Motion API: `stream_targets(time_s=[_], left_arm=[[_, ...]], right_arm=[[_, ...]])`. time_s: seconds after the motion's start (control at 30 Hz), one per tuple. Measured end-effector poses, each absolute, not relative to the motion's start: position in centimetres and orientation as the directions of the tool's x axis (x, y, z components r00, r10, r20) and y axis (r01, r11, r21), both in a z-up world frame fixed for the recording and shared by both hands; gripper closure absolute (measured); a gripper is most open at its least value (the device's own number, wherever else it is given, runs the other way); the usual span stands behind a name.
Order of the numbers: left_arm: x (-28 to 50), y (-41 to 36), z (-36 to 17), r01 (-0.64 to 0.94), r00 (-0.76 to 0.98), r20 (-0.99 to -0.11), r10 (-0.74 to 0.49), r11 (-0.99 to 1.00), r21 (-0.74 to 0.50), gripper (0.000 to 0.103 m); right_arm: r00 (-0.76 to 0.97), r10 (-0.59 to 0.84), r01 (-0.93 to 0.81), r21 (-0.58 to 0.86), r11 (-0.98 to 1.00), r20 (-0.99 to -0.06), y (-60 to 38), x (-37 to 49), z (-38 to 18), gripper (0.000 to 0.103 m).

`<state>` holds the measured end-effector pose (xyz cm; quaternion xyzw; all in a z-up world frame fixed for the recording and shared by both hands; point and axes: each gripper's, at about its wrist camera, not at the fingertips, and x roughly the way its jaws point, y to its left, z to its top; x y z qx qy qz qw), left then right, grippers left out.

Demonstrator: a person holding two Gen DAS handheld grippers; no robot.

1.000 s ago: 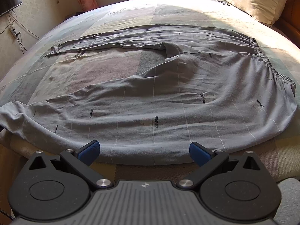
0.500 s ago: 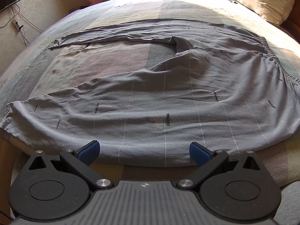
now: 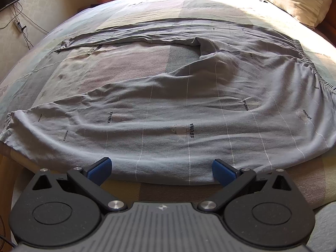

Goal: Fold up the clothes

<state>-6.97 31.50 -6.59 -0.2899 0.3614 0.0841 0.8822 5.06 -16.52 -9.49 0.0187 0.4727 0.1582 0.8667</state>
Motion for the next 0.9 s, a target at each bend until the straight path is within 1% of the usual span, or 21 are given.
stream_targets(time_s=[0.03,0.13,0.23,0.3,0.4,0.47,0.57,0.6,0.67,0.8,0.9], left_arm=[[-6.6,31.3,-6.6,-0.354,0.717,-0.694,-0.060,0.827,-0.437,0.001],[-5.2,30.8,-6.5,-0.289,0.736,-0.666,-0.124,0.832,-0.474,0.001],[-3.5,29.7,-6.9,-0.218,0.735,-0.654,-0.180,0.850,-0.479,0.001],[-2.5,29.0,-7.8,-0.211,0.703,-0.685,-0.193,0.863,-0.460,0.001],[-2.8,28.7,-9.5,-0.262,0.641,-0.751,-0.158,0.874,-0.409,0.001],[-4.3,28.5,-9.6,-0.243,0.654,-0.742,-0.148,0.888,-0.391,0.001],[-4.8,27.8,-9.1,-0.260,0.576,-0.810,-0.111,0.914,-0.311,0.001],[-4.8,27.4,-8.8,-0.266,0.557,-0.828,-0.070,0.929,-0.258,0.001],[-4.7,26.7,-8.0,-0.221,0.582,-0.813,-0.030,0.956,-0.193,0.001],[-3.3,25.8,-6.7,-0.123,0.657,-0.748,-0.090,0.967,-0.225,0.001],[-2.9,25.6,-7.8,-0.129,0.631,-0.773,-0.067,0.973,-0.190,0.001]], right_arm=[[0.501,0.292,-0.258,0.181,0.949,-0.815,-16.4,5.1,-9.5,0.000],[0.497,0.294,-0.264,0.180,0.948,-0.816,-16.2,5.1,-9.6,0.000],[0.499,0.298,-0.269,0.182,0.946,-0.814,-16.0,5.0,-9.6,0.000],[0.501,0.297,-0.270,0.179,0.946,-0.813,-16.1,5.0,-9.5,0.000],[0.510,0.292,-0.270,0.172,0.947,-0.809,-16.3,5.0,-9.2,0.000],[0.516,0.289,-0.270,0.167,0.948,-0.806,-16.4,5.1,-9.0,0.000],[0.522,0.296,-0.287,0.163,0.944,-0.800,-16.2,5.7,-8.5,0.000],[0.522,0.304,-0.300,0.162,0.940,-0.797,-15.9,6.1,-8.2,0.000],[0.521,0.328,-0.338,0.162,0.927,-0.788,-14.8,7.0,-7.6,0.000],[0.513,0.387,-0.445,0.147,0.883,-0.766,-10.9,9.3,-6.7,0.000],[0.504,0.389,-0.515,0.093,0.852,-0.771,-6.8,11.4,-7.0,0.000]])
